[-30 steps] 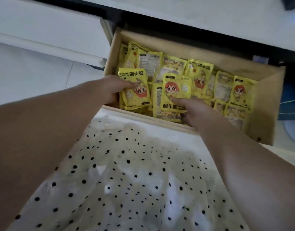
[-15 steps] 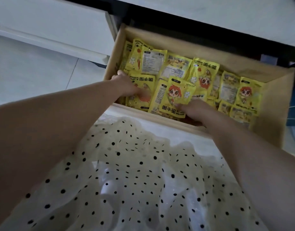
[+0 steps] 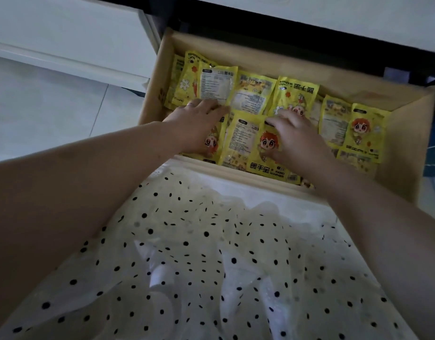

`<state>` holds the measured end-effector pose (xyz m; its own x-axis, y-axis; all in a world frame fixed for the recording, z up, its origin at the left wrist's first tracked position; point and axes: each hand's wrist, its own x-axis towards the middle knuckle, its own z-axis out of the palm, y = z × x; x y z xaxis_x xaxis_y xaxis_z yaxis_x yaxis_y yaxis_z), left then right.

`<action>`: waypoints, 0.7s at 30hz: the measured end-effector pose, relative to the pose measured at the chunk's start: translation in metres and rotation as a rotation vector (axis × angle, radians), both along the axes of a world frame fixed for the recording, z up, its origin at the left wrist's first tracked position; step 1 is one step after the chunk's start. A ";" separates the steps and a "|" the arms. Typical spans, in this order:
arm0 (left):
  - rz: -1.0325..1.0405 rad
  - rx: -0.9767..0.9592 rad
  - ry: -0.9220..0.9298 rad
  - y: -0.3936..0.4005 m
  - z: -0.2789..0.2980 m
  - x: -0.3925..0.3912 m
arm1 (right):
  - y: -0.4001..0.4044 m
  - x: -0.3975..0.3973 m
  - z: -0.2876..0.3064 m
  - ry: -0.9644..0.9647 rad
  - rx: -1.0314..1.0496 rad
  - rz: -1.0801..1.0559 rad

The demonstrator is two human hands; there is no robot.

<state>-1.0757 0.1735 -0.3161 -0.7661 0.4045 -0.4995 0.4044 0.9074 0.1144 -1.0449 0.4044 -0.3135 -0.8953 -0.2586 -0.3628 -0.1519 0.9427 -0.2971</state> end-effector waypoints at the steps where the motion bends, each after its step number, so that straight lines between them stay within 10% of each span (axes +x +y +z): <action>1: -0.033 -0.016 0.018 0.002 0.000 0.000 | -0.003 0.000 -0.003 -0.032 0.019 0.045; 6: -0.328 -0.087 0.041 0.012 -0.007 -0.005 | -0.004 0.001 -0.010 0.009 0.144 0.096; 21: -0.151 0.099 -0.084 -0.011 0.005 -0.011 | -0.015 -0.002 -0.009 -0.019 0.127 0.196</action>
